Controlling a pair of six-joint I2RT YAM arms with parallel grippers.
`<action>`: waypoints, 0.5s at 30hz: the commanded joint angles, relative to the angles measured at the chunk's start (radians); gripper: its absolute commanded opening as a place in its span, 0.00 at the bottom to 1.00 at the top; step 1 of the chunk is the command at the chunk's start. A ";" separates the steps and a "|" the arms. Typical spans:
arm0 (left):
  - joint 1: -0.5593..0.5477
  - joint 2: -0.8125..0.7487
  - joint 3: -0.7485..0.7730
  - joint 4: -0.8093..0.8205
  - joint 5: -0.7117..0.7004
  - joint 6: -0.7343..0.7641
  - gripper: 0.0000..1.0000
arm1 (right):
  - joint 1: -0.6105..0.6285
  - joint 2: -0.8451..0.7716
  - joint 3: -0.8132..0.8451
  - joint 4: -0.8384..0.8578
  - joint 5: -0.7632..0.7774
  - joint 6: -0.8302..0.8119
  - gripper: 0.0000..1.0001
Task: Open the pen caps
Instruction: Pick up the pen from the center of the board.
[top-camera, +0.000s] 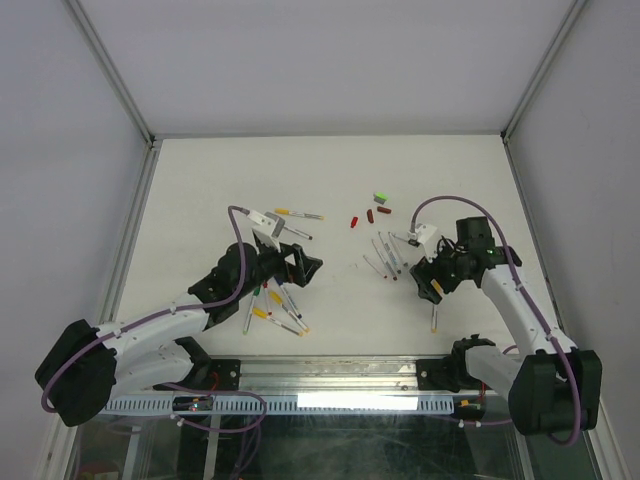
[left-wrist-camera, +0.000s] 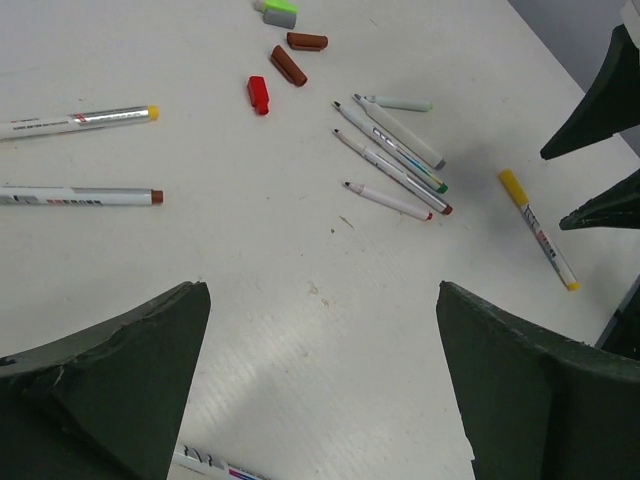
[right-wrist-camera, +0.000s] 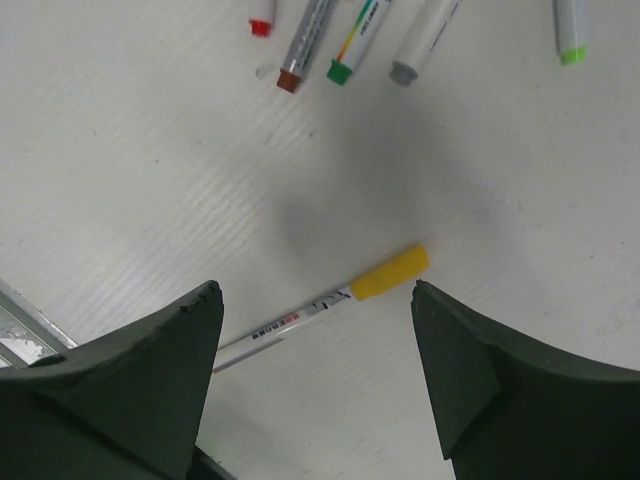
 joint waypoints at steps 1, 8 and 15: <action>0.010 0.004 0.055 -0.028 -0.026 0.074 0.99 | -0.004 -0.010 -0.013 0.012 0.103 -0.021 0.78; 0.011 0.020 0.060 -0.055 -0.038 0.076 0.99 | -0.006 0.018 -0.024 0.015 0.135 -0.020 0.78; 0.011 0.005 0.055 -0.061 -0.039 0.071 0.99 | -0.005 0.057 -0.033 0.024 0.158 -0.007 0.77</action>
